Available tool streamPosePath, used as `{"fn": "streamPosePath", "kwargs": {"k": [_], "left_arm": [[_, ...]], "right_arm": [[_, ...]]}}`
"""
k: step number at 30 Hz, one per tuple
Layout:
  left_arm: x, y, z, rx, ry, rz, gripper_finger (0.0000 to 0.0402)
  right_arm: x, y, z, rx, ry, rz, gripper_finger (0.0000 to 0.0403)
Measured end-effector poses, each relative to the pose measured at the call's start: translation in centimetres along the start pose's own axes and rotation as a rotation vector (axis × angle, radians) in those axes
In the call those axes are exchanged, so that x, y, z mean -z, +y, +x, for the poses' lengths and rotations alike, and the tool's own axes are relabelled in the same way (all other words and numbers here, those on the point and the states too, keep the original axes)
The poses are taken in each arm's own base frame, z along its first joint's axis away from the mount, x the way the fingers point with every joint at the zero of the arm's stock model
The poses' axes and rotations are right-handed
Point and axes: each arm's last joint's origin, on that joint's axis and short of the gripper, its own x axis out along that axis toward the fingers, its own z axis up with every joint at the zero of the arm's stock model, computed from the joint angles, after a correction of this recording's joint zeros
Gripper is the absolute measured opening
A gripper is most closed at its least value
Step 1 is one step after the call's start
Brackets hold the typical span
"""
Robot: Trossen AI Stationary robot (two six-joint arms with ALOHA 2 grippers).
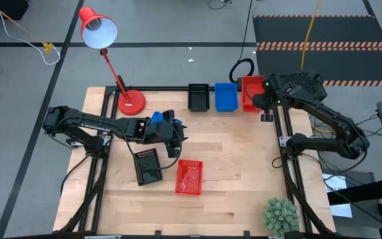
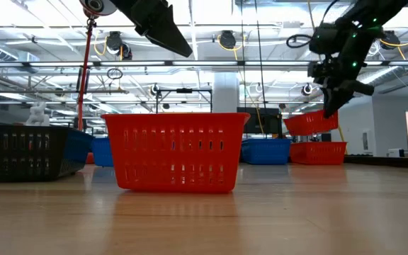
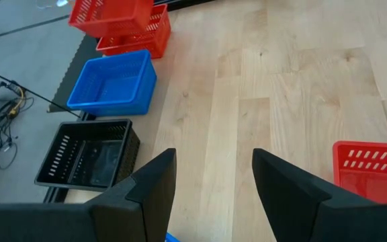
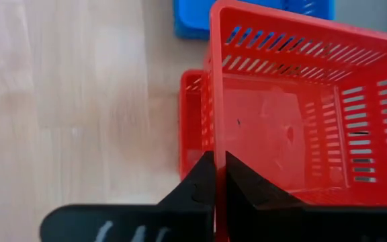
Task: Stack baskets by color
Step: Stack the bottom red basket on top of the top red basket
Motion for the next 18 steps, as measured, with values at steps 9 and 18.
{"fn": "streamPosePath", "kwargs": {"k": [9,18], "left_arm": [[-0.1,-0.6,-0.2,0.015,-0.006,0.022,0.0198],[-0.1,-0.9,-0.3,0.024,-0.01,0.05,0.0198]], "right_arm": [[0.4,-0.6,1.6,-0.053,0.056,-0.033,0.0004],[0.6,-0.8,1.8,-0.054,0.062,-0.032,0.0004]]}}
